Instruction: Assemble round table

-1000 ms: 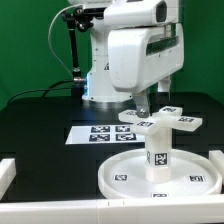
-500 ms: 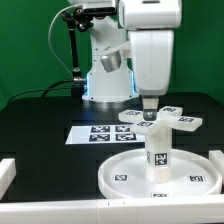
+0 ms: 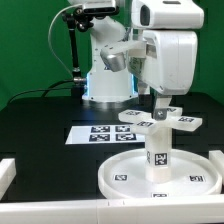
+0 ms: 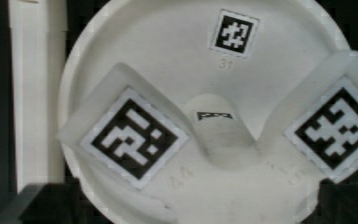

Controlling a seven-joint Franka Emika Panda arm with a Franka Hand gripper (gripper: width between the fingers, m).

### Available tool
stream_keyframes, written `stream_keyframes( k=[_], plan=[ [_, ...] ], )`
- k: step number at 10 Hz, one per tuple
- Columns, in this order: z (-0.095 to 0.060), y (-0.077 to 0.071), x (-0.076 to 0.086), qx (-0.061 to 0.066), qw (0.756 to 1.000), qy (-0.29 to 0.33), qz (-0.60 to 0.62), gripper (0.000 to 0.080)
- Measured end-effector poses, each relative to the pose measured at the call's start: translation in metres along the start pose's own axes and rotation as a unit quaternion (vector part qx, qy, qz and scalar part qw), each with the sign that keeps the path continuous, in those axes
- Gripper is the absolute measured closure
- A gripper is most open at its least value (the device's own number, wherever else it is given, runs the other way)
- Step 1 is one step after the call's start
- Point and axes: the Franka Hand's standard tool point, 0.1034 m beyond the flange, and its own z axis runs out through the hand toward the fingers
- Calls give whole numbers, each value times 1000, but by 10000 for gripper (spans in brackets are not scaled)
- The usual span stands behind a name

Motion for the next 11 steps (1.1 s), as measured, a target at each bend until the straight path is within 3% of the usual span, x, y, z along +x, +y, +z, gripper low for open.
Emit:
stream_keyframes(
  k=[4,11],
  plan=[
    [4,-1,18,4,1000,-2,-12,151],
    [13,-9,14,14,1000,-5,-7,151]
  ],
)
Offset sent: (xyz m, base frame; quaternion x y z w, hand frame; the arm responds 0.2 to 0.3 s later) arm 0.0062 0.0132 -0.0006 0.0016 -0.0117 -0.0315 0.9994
